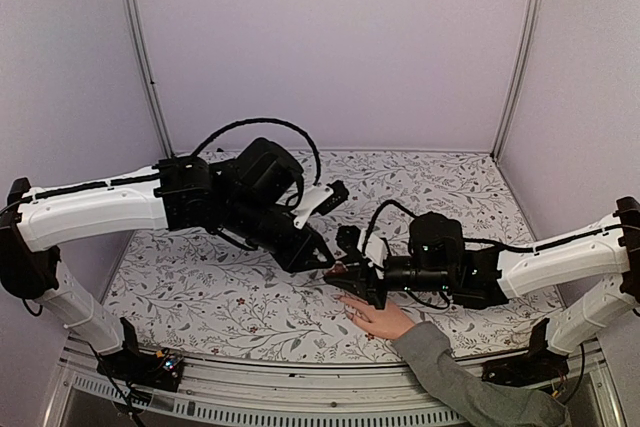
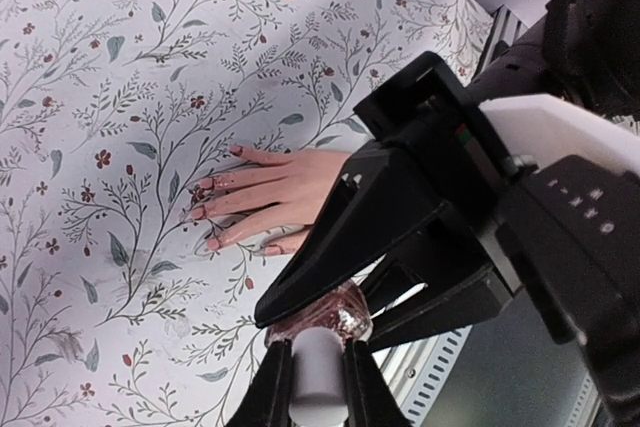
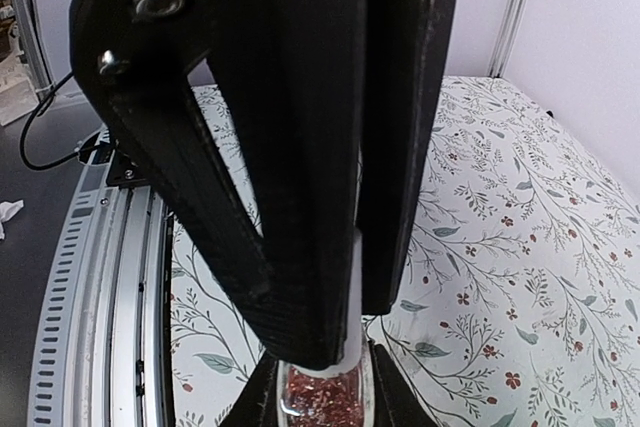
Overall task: Paint the nails
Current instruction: Pick up the nail polish bottle from the center of the board.
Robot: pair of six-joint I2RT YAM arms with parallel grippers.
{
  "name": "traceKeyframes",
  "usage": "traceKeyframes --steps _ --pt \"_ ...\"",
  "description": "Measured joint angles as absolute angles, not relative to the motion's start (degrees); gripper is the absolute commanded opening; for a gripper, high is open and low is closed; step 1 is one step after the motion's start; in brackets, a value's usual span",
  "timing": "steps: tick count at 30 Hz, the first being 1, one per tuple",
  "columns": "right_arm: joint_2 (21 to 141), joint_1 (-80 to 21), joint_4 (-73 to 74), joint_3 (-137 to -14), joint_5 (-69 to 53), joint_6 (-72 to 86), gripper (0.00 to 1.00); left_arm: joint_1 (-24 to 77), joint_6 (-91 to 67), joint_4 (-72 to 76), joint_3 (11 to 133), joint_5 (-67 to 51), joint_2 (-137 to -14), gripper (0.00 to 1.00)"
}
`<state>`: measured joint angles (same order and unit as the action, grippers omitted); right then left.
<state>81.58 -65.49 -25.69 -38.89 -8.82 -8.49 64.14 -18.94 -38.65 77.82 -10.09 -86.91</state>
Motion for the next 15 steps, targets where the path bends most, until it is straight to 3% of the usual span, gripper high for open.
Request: traceKeyframes --steps 3,5,8,15 --pt "81.6 -65.5 -25.4 -38.9 -8.8 -8.6 0.14 64.1 -18.9 -38.3 77.5 -10.2 -86.9 0.33" --pt "81.6 -65.5 -24.8 -38.9 -9.5 -8.6 0.13 64.1 -18.6 -37.4 76.5 -10.5 -86.8 0.44" --pt "81.6 -65.5 -24.1 -38.9 -11.0 -8.6 0.11 64.1 -17.1 -34.6 72.8 -11.2 -84.8 0.48" --pt "79.5 -65.6 -23.6 -38.4 -18.9 -8.6 0.09 64.1 -11.6 -21.1 58.6 -13.9 -70.7 0.49"
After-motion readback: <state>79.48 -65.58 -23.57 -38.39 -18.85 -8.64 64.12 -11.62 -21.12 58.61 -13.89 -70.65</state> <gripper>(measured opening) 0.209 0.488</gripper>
